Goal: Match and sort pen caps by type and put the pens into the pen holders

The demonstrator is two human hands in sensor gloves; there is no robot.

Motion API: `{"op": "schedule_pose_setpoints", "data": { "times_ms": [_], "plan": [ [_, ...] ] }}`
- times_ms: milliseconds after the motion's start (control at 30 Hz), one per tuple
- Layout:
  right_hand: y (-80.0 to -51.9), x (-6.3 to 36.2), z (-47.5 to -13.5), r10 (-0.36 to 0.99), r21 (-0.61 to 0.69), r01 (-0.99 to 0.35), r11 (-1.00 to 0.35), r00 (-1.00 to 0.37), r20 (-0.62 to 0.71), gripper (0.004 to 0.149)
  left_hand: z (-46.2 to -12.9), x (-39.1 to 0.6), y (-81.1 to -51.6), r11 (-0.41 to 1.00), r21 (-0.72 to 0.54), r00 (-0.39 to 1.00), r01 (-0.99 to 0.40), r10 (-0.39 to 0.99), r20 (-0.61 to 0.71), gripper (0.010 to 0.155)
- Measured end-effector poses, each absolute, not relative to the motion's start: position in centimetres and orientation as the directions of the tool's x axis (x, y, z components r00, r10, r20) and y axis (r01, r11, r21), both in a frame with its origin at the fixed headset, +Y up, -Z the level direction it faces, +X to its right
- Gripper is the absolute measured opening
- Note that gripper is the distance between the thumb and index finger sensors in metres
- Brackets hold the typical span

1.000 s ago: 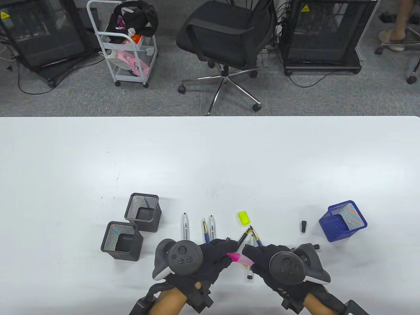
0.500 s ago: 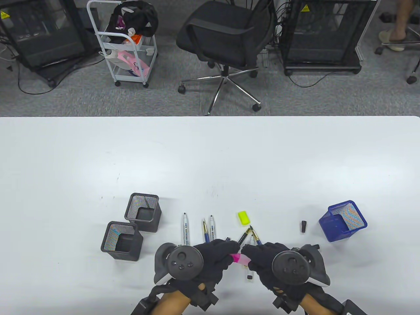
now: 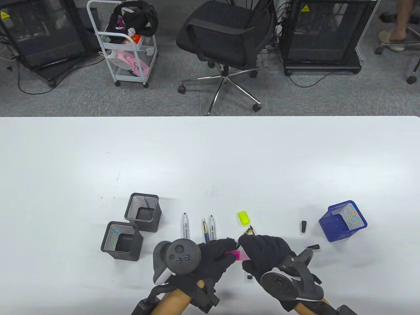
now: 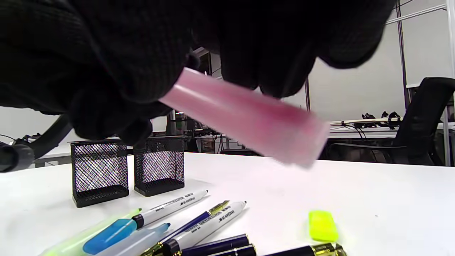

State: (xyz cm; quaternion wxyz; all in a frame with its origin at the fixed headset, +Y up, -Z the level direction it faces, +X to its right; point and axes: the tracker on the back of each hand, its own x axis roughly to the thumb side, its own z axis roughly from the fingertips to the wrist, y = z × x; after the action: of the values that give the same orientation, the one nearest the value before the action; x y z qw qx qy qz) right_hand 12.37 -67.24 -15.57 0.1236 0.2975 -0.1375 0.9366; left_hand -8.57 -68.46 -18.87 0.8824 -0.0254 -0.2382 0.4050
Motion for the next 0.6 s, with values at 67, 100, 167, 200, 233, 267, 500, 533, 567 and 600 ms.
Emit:
{"op": "schedule_pose_setpoints", "data": {
  "times_ms": [67,100,167,200,233,267,500,533,567,600],
  "plan": [
    [-67.2,12.1,-15.4,0.177,-0.172,-0.342,-0.924,-0.780,0.601,0.072,-18.8,-8.4,-68.5,0.669,-0.224,0.562,-0.708,0.727,0.394,0.048],
    [-67.3,11.8,-15.2,0.173,-0.175,-0.345,-0.922,-0.773,0.611,0.073,-18.7,-8.2,-68.5,0.671,-0.225,0.563,-0.706,0.726,0.395,0.049],
    [-67.3,11.3,-15.0,0.140,-0.198,-0.327,-0.924,-0.771,0.621,0.074,-18.6,-7.9,-68.5,0.664,-0.228,0.556,-0.712,0.732,0.394,0.051],
    [-67.3,11.1,-15.0,0.128,-0.206,-0.318,-0.925,-0.773,0.621,0.075,-18.6,-7.8,-68.6,0.651,-0.231,0.548,-0.723,0.744,0.381,0.053],
    [-67.4,11.1,-15.0,0.124,-0.215,-0.320,-0.923,-0.773,0.622,0.075,-18.6,-7.9,-68.7,0.637,-0.236,0.540,-0.734,0.757,0.367,0.054],
    [-67.4,11.0,-15.1,0.128,-0.227,-0.332,-0.916,-0.775,0.619,0.075,-18.7,-7.9,-68.8,0.604,-0.252,0.515,-0.756,0.787,0.339,0.055],
    [-66.9,11.5,-15.6,0.079,-0.234,-0.273,-0.933,-0.790,0.608,0.072,-18.9,-8.2,-69.4,0.583,-0.298,0.482,-0.756,0.804,0.349,0.065],
    [-66.7,12.0,-15.9,0.072,-0.244,-0.263,-0.933,-0.803,0.592,0.072,-18.8,-8.3,-69.3,0.625,-0.276,0.518,-0.730,0.769,0.375,0.066],
    [-66.2,12.9,-16.4,0.077,-0.243,-0.254,-0.936,-0.823,0.563,0.074,-18.7,-8.4,-69.2,0.684,-0.244,0.569,-0.687,0.716,0.404,0.066],
    [-65.8,13.7,-16.7,0.091,-0.236,-0.254,-0.938,-0.837,0.540,0.076,-18.6,-8.4,-69.1,0.727,-0.222,0.608,-0.649,0.672,0.423,0.067]
  ]
}}
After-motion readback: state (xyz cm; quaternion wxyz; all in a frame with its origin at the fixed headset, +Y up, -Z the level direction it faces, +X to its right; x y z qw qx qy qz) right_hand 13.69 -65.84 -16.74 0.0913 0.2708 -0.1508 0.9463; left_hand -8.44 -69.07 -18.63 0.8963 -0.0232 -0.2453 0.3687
